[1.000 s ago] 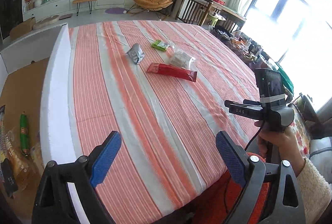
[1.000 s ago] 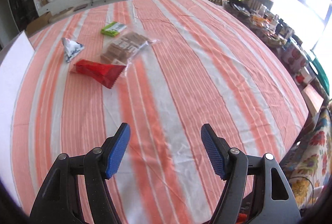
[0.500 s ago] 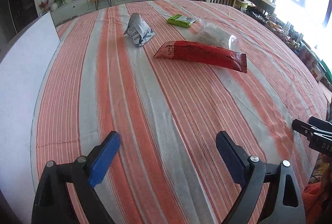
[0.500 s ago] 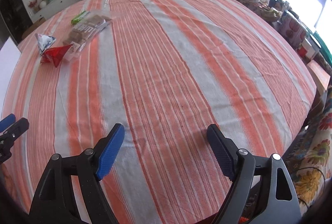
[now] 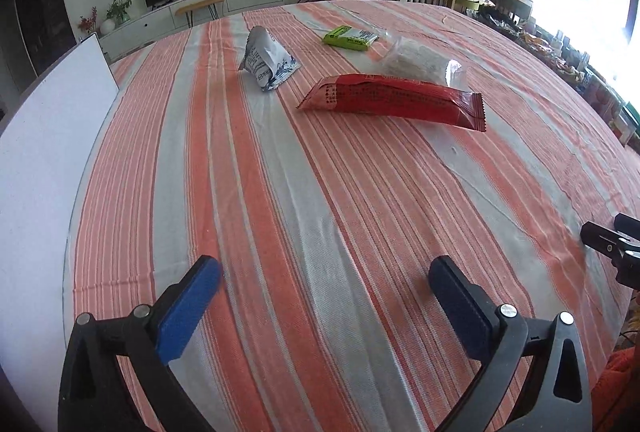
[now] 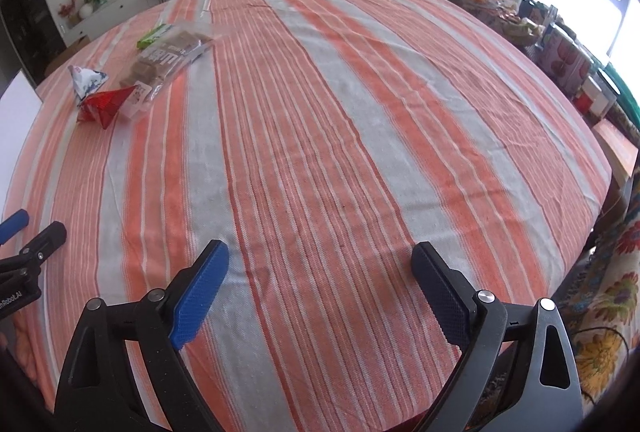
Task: Organize snacks
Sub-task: 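Bring both open grippers back over the remaining snacks, then lower the left gripper over the silver-white pouch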
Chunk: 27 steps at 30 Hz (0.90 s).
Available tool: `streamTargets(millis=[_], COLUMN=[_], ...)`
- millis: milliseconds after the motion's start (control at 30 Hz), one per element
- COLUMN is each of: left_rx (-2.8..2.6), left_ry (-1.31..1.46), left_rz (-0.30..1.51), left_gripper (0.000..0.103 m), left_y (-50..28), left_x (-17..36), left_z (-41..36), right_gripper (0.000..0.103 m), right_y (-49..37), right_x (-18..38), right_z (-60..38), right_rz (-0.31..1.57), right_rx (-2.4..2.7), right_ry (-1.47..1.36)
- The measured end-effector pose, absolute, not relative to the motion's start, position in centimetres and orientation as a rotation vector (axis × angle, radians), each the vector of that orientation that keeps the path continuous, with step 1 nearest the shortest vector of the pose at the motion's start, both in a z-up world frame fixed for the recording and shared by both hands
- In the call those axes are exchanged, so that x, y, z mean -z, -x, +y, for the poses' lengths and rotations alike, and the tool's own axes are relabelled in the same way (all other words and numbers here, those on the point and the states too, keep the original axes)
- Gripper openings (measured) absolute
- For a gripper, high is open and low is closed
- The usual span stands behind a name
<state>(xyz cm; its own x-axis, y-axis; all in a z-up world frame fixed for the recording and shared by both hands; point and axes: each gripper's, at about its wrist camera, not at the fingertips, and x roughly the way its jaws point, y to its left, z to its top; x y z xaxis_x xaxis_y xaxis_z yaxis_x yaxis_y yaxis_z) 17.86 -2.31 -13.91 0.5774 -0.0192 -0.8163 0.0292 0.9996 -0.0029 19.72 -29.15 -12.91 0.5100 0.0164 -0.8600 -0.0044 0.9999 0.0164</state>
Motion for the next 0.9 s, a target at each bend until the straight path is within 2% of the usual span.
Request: streamTargets(millis=[900], left_rx=[0.032], left_ry=[-0.014], left_rz=[0.955], left_gripper=[0.103], left_y=[-17.8], left_x=[13.9], left_z=[-2.3], right_gripper=[0.097], right_y=[-18.3], right_x=[13.3], right_z=[-29.5], right_rz=[0.921], right_rx=[-0.068], right_ry=[0.015])
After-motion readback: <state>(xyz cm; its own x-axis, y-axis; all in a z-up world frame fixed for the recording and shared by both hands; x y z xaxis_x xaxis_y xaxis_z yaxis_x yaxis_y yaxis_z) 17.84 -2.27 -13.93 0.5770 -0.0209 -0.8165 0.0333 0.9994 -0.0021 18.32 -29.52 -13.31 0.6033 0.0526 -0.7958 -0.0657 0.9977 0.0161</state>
